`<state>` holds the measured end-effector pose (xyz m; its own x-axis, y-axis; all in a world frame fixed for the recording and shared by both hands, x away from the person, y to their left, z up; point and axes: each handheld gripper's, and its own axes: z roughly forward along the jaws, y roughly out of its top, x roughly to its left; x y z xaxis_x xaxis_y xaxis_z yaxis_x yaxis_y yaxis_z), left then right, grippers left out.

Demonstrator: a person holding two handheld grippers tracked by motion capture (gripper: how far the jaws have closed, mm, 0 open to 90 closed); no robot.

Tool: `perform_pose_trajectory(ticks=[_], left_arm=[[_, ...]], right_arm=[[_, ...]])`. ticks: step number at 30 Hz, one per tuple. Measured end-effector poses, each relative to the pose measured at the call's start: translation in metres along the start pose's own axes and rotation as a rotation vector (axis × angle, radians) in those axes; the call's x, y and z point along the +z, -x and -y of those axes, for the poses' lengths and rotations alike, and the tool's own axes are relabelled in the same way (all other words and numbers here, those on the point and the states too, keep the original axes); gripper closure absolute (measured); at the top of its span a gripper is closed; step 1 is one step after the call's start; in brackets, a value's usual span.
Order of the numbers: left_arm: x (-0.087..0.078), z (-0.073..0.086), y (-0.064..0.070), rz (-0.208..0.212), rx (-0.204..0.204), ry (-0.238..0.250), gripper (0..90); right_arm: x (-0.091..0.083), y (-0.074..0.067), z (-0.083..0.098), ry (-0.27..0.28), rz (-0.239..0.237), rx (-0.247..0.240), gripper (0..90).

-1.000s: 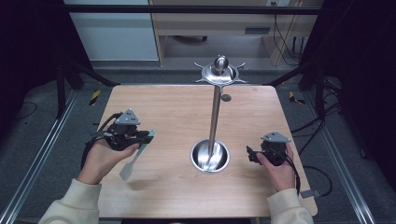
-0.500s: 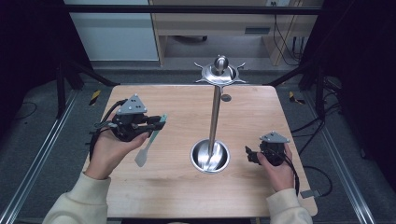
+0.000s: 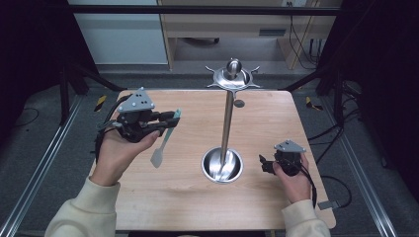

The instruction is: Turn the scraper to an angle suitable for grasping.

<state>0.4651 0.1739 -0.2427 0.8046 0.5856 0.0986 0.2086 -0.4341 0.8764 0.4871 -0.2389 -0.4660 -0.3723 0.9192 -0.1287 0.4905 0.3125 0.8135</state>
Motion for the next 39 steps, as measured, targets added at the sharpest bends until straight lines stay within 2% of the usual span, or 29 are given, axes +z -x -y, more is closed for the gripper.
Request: perform_pose_trajectory(ticks=[4,11,17,20,23,33,39], left_arm=[[-0.002,-0.009,0.004,0.008,0.012,0.022,74.5],[0.003,-0.014,0.007,0.006,0.016,0.044,74.5],[0.004,-0.021,0.011,0.017,0.005,0.085,74.5],[0.002,-0.025,0.012,0.043,-0.008,0.115,74.5],[0.002,-0.027,0.013,0.042,-0.014,0.129,74.5],[0.003,-0.035,0.018,0.046,0.007,0.123,74.5],[0.003,-0.04,0.018,0.049,-0.009,0.149,74.5]], right_arm=[[0.0,0.001,0.001,-0.007,-0.008,0.009,13.1],[0.0,0.002,0.001,-0.005,-0.009,0.012,13.4],[0.0,0.003,0.001,-0.005,-0.011,0.023,13.0],[-0.001,0.002,0.0,-0.005,-0.009,0.022,13.4],[-0.001,0.002,0.0,-0.007,-0.008,0.021,13.7],[-0.001,0.004,0.001,-0.003,-0.008,0.021,13.1],[-0.002,0.004,0.001,-0.001,-0.01,0.03,13.1]])
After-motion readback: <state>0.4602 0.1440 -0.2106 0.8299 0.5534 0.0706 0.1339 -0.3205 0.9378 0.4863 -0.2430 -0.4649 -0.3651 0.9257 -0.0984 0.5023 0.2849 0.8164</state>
